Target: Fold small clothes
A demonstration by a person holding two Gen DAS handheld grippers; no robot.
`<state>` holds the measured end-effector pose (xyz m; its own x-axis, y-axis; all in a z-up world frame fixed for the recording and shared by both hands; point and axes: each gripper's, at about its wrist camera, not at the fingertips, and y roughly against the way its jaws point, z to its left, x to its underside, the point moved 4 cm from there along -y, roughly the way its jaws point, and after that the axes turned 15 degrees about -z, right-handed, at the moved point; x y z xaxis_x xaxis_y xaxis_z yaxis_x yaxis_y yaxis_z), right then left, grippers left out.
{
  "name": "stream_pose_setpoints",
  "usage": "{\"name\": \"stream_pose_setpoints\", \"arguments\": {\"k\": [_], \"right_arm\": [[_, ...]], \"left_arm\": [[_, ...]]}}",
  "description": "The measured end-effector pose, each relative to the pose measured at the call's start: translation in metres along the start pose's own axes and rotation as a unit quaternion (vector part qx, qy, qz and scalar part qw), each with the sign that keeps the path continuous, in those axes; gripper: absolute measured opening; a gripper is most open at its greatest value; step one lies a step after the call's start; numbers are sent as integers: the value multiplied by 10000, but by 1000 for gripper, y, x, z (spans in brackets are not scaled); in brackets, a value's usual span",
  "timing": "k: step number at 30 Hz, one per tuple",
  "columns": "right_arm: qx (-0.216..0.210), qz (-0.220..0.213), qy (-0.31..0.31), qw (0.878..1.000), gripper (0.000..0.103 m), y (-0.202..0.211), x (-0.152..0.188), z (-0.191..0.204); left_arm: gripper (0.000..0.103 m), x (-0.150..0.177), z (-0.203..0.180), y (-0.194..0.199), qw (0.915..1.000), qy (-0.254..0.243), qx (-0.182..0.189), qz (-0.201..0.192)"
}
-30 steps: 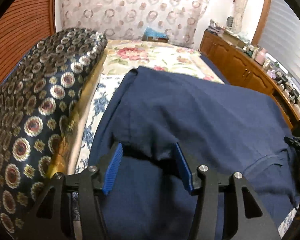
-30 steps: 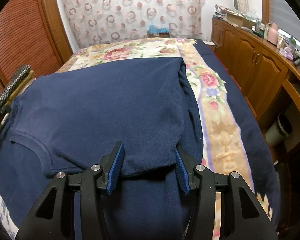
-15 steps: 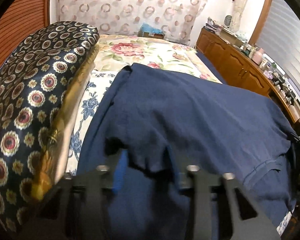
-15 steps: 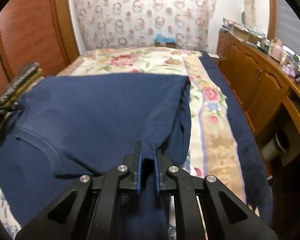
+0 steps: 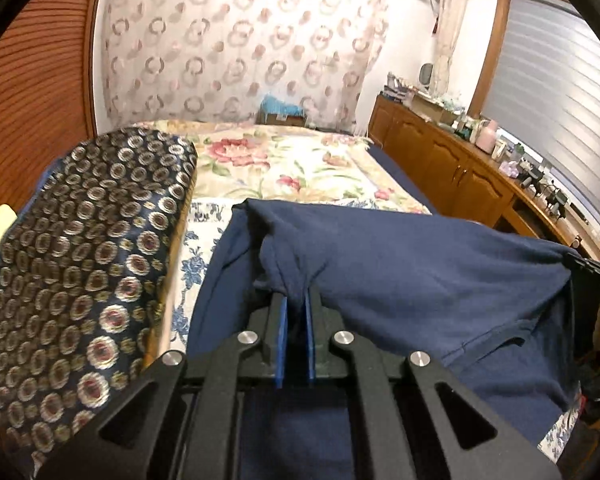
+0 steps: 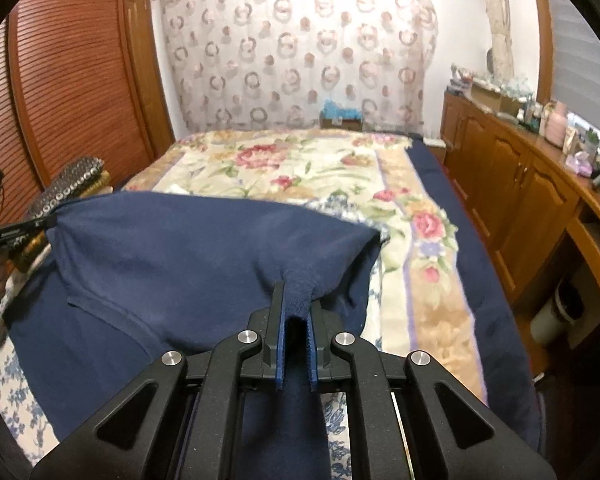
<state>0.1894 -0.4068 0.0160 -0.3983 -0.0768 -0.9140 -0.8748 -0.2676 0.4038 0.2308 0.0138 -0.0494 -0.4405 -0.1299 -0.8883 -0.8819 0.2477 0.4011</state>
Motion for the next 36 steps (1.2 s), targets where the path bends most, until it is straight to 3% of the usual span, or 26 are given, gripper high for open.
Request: {"name": "stream_pose_setpoints", "arguments": {"k": [14,19,26,31,36], "right_arm": [[381,-503,66,9980,6,43,-20,3],[168,-546,-2,9984,5,57,-21,10],[-155,-621,14,9979,5,111,-10,30],[-253,-295,-35,9992,5,134,21,35],[-292,425,-43,9987,6,115,74,40]], "left_arm": [[4,-7,4,51,9988,-75,38,-487],[4,-5,2,73,9980,-121,56,-614],[4,-1,9,111,9972,-60,-17,-746],[4,21,11,128,9983,-128,-74,-565],[5,56,12,109,9994,-295,-193,12]]}}
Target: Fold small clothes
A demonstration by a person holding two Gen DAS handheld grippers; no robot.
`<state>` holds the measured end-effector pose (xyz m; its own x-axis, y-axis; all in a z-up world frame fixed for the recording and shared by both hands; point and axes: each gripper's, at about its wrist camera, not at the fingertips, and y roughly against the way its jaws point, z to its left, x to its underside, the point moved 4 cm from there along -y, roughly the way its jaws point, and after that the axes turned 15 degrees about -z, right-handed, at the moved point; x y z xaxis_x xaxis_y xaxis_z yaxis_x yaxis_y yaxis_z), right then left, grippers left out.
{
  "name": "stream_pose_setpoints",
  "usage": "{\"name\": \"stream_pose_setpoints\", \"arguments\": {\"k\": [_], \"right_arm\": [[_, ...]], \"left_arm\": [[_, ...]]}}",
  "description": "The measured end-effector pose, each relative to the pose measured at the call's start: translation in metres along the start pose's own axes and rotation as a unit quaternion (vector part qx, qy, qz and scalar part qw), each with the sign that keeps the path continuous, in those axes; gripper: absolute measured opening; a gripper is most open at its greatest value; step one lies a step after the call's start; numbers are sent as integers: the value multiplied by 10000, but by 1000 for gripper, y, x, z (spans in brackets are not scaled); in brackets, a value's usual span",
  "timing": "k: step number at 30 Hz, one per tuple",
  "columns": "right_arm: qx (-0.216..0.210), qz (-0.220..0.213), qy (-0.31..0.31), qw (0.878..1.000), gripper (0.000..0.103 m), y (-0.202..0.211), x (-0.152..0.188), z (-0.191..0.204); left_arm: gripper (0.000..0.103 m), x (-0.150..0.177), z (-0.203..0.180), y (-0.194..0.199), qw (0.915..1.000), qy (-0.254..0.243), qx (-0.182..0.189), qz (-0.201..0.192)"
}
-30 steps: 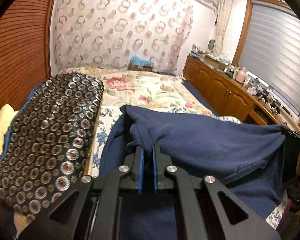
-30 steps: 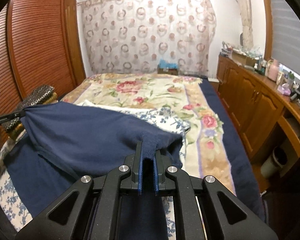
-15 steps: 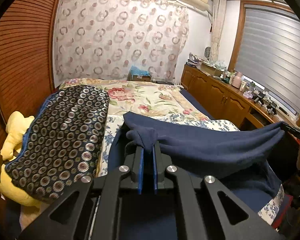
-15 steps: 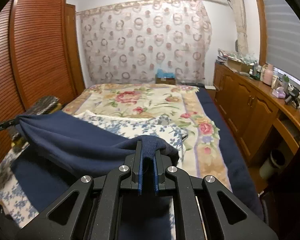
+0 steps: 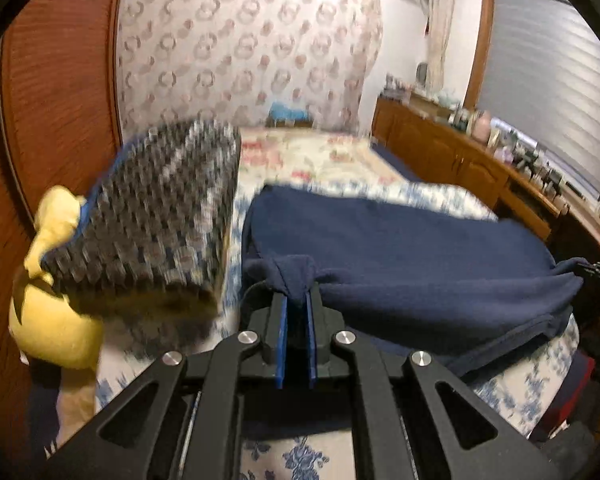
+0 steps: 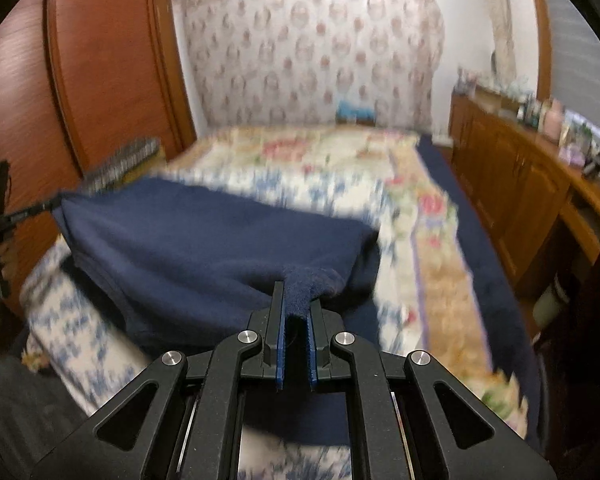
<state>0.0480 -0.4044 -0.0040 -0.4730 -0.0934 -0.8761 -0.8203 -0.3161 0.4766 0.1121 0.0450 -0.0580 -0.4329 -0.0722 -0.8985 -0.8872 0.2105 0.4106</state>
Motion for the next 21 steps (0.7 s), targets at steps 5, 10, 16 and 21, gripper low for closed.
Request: {"name": "stream_pose_setpoints", "arguments": {"k": [5,10,16,21], "right_arm": [[193,95,81,9997,26,-9,8,-6],[432,-300,-41,9986,37,-17,-22,-39],[488,58,-393,9980,43,-94,-41,-77],[501,553,-997,9922,43,-150,-27,-104]], "left_arm": [[6,22,3,-11,9996,-51,-119,248],[6,39,4,-16,9989,-40,-191,426],[7,54,6,-22,9980,-4,-201,593],[7,57,6,-22,9978,-10,-191,640]]}}
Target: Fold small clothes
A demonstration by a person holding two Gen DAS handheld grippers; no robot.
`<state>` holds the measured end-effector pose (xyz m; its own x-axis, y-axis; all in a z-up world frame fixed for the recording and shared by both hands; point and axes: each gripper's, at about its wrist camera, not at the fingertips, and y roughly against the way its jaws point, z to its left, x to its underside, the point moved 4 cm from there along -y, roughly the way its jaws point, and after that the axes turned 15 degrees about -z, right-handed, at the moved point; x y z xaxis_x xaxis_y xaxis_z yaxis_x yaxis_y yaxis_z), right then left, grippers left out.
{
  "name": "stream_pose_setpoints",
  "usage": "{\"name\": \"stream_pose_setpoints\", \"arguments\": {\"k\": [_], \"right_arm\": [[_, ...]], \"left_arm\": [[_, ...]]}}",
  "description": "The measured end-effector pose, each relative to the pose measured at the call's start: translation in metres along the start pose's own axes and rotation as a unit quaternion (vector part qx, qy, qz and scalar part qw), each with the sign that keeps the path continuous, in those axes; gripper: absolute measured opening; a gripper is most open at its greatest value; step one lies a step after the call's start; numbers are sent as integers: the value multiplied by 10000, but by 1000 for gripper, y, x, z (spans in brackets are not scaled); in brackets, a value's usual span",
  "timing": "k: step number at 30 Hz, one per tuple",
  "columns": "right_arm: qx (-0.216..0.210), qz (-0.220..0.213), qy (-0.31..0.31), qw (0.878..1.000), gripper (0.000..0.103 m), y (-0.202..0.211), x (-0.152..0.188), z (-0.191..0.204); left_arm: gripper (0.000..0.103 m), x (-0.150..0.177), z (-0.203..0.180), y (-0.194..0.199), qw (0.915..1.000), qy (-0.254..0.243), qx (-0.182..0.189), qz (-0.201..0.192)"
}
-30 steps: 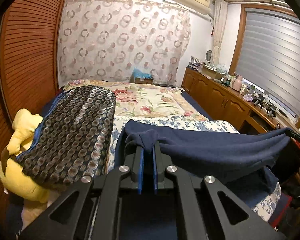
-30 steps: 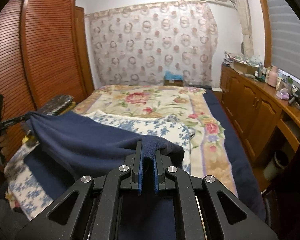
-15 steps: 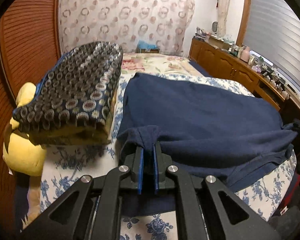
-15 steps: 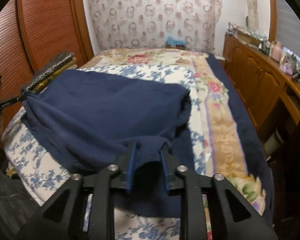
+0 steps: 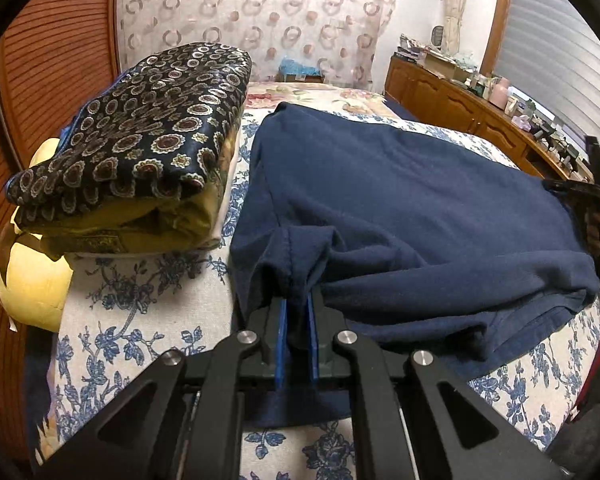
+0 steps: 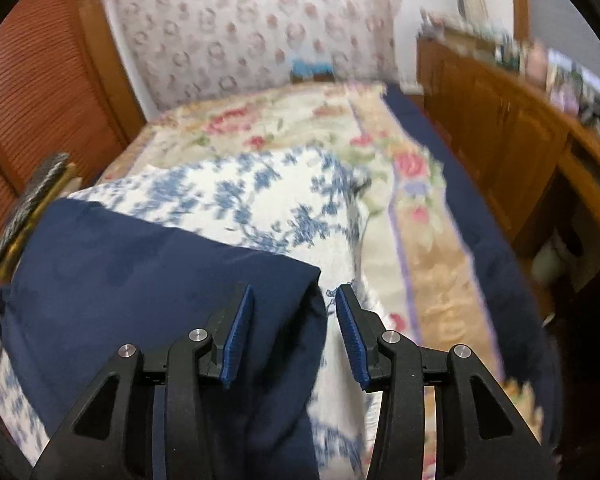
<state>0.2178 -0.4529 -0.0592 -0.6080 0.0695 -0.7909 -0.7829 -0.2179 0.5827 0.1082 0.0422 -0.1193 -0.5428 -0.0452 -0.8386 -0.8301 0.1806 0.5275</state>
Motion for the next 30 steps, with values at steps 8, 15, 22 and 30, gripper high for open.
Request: {"name": "stream_pose_setpoints", "arguments": {"k": [8,15,22,30], "right_arm": [[-538,530,-495,9959,31,-23,-6,8],[-342,-848,245,9955,10,11,-53,40],[708,-1201,934,9858,38,15,-55,48],[456,-832,985,9906,46,30,-37,47]], "left_arm": [[7,2,-2,-2,10000,-54,-5,84],[8,2,-1,-2,9999,-41,3,101],[10,0,1,-3,9999,11,22,122],[40,-13,8,15,9999,-26,-107,-112]]}}
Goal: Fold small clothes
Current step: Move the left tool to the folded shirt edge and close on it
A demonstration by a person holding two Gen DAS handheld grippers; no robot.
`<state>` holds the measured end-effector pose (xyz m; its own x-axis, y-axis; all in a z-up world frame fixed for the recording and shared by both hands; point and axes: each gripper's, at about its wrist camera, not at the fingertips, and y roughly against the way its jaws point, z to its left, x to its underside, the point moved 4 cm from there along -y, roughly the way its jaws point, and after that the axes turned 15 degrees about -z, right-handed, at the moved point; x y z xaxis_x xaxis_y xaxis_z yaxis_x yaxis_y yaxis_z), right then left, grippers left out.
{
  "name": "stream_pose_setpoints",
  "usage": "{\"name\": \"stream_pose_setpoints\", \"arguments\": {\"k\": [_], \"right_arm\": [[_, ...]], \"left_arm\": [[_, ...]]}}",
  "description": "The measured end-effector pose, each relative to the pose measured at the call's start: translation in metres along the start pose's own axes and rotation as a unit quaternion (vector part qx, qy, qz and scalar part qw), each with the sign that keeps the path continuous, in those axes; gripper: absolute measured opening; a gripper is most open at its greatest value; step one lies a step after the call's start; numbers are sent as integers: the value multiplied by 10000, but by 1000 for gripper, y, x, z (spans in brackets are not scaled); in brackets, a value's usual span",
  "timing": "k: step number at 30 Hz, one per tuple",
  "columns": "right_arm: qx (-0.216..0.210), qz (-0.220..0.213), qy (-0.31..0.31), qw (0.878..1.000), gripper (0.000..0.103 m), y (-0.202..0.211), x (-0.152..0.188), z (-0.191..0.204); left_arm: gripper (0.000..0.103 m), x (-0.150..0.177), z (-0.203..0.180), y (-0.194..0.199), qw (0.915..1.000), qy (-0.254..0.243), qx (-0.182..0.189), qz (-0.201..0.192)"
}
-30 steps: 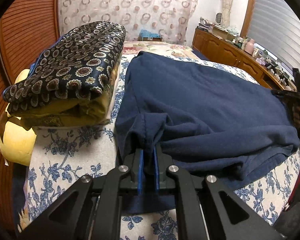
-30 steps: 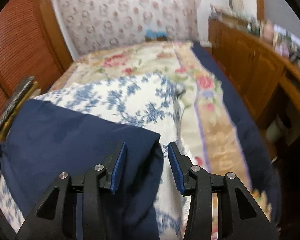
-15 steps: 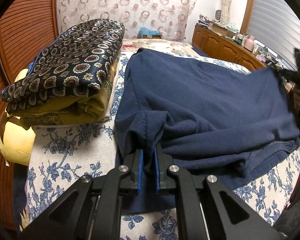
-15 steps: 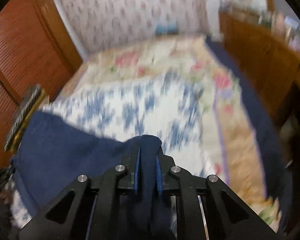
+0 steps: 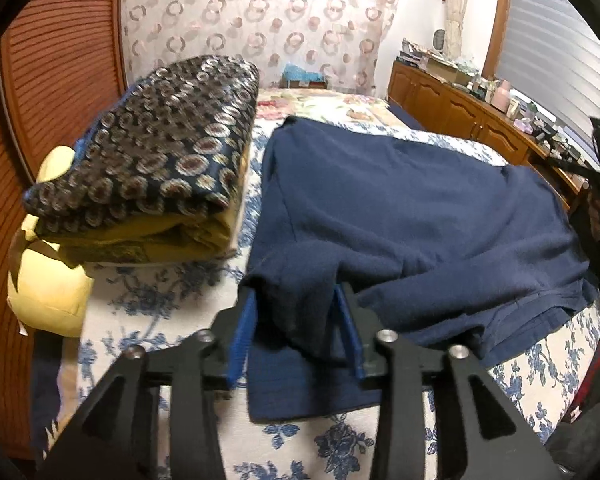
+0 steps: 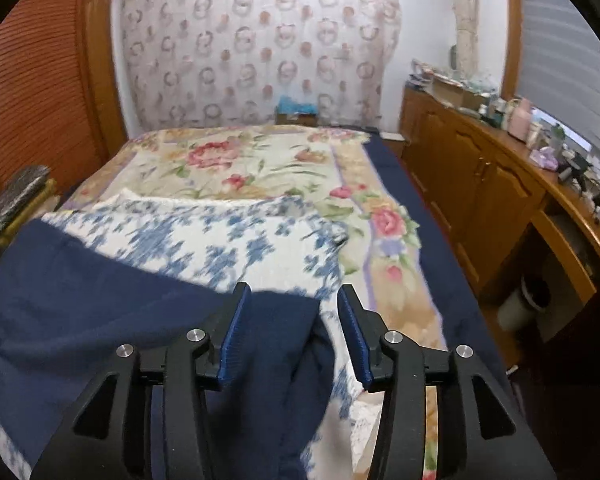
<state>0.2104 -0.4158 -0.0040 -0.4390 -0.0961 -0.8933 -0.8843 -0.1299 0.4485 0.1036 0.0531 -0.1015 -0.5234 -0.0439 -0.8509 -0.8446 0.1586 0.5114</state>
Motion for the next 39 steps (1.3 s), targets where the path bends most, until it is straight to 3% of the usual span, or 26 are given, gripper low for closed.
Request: {"name": "stream_pose_setpoints", "arguments": {"k": [5,17,39], "right_arm": [[-357,118,138,9992,51,22,16,22],[-1048,496,455,9922,51,53,75,83],[-1094,652,732,9892,55,59,107,97]], "left_arm": [[45,-3,4,11,9999,6,-68,-119],[46,8,12,-4,9996,115,-223,136],[46,17,9,-18,9991,101,-224,344]]}}
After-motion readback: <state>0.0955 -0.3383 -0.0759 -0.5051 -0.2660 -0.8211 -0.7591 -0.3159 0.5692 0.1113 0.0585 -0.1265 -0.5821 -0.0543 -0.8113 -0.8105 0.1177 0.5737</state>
